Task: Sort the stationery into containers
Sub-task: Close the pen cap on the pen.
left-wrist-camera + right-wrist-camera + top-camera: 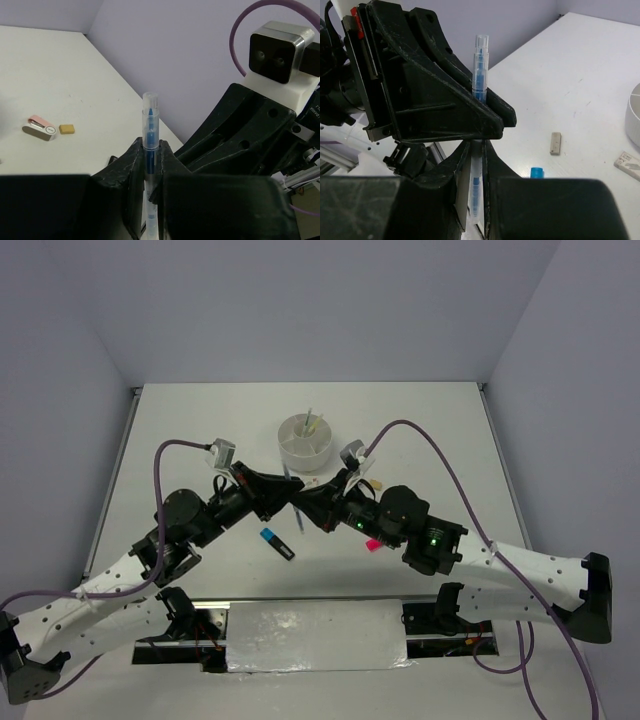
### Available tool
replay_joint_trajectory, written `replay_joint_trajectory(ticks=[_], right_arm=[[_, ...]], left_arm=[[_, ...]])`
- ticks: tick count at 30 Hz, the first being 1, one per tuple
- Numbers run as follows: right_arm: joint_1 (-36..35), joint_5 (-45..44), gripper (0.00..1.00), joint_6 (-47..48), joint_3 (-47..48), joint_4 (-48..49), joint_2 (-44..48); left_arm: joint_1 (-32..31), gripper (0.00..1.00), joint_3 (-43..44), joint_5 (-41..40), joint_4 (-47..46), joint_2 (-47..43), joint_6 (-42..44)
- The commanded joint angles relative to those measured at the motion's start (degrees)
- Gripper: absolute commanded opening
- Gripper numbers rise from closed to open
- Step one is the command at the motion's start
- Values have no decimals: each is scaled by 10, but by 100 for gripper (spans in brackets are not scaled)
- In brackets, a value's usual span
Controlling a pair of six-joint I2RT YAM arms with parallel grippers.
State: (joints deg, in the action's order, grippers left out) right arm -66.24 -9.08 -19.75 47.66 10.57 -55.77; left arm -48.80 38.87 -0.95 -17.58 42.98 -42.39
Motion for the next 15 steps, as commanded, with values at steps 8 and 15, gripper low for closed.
replay_joint_trajectory(ticks=[8,15], right_arm=[[-1,85,36,9,20,9,0],[3,129,23,-4,9,38,8]], left_arm=[[-1,0,25,153,-87,-14,100],[-1,0,26,255,-145,-15,109]])
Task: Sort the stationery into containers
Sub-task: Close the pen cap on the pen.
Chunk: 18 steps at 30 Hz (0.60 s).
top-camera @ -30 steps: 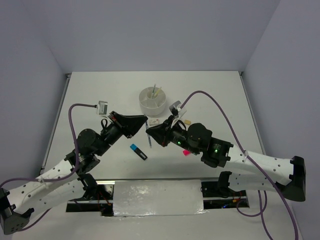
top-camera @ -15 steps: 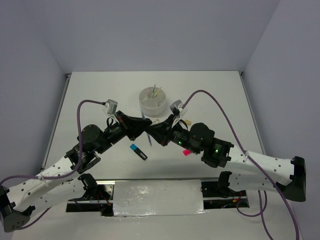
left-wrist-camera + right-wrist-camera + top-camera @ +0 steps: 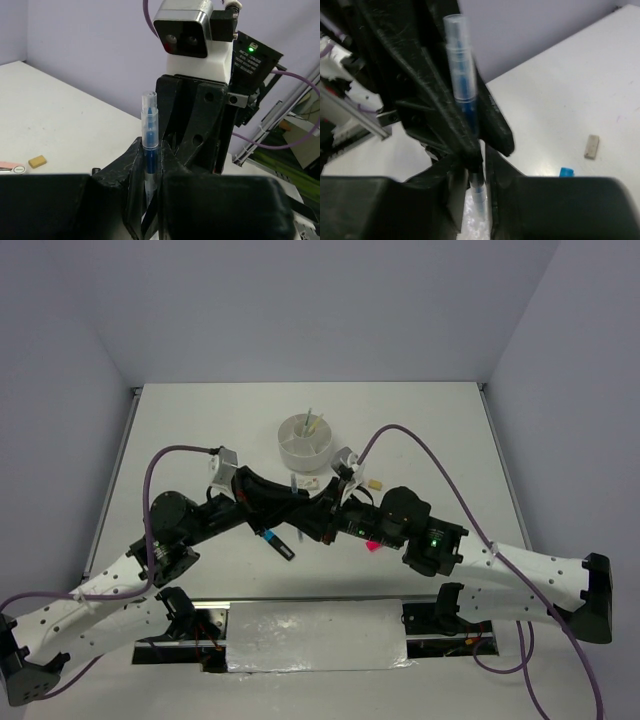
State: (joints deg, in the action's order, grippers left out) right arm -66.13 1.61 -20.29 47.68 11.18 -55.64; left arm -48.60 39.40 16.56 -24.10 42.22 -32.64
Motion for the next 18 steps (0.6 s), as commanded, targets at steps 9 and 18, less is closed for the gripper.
replay_joint_trajectory(ticks=[9,18], right_arm=[[1,15,0,-1,-8,50,26],[2,-13,0,0,-21,27,24]], left_arm=[[-3,66,49,-12,15,-1,32],[-3,99,120,-106,99,-4,61]])
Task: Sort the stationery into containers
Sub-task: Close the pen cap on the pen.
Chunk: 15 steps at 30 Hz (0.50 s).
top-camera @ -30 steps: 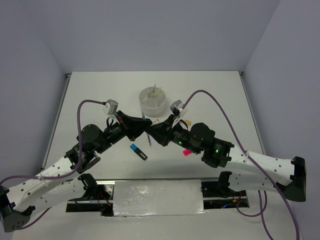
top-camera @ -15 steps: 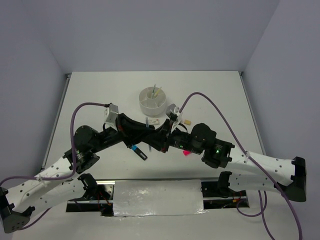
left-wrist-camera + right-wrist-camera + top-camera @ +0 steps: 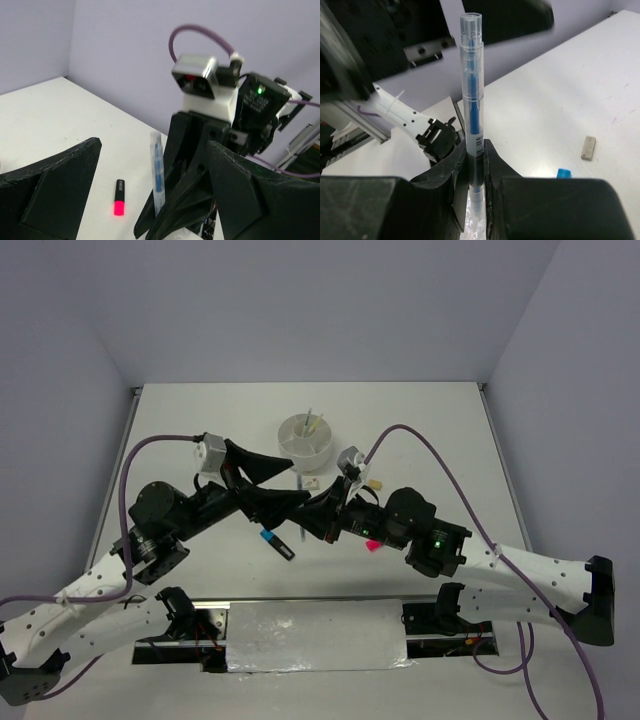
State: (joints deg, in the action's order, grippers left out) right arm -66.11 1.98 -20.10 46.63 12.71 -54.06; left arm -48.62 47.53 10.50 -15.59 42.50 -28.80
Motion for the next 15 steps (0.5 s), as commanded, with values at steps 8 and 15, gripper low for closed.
replay_joint_trajectory(ticks=[8,15], right_arm=[[2,-5,0,3,-3,-1,4],[3,-5,0,11,8,-14,3]], left_arm=[[-2,80,41,-85,24,-16,24],[-2,63,42,-73,28,-5,19]])
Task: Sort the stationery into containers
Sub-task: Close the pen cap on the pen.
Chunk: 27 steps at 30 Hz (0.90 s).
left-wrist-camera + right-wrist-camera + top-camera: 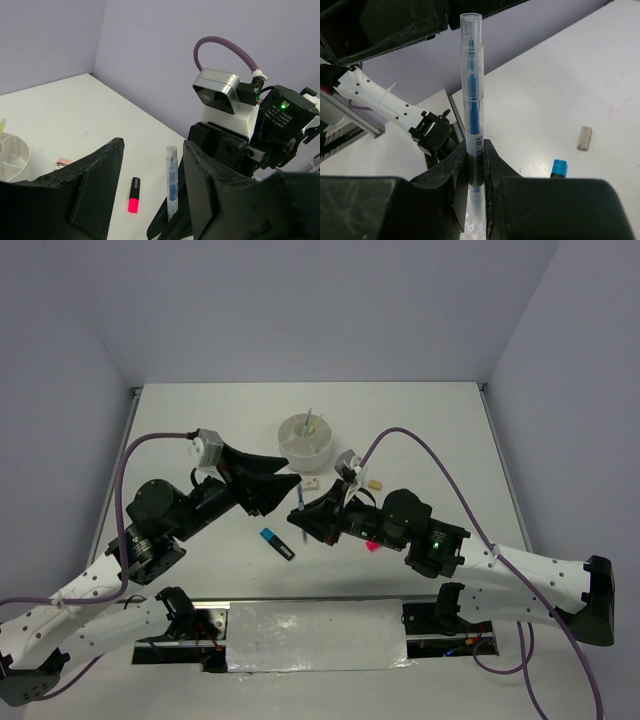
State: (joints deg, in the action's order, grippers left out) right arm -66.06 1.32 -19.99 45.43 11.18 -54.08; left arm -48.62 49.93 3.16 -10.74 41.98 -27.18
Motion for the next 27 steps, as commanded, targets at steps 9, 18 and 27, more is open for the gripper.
replay_joint_trajectory(ticks=[9,18,27], right_arm=[[1,-2,0,21,51,-11,-20],[1,-4,0,43,83,-34,-35],[37,-22,0,137,214,-59,-83]], left_arm=[[-2,43,17,45,-34,11,-7],[-2,0,15,50,-27,21,-16],[-4,0,-55,82,-40,23,-54]])
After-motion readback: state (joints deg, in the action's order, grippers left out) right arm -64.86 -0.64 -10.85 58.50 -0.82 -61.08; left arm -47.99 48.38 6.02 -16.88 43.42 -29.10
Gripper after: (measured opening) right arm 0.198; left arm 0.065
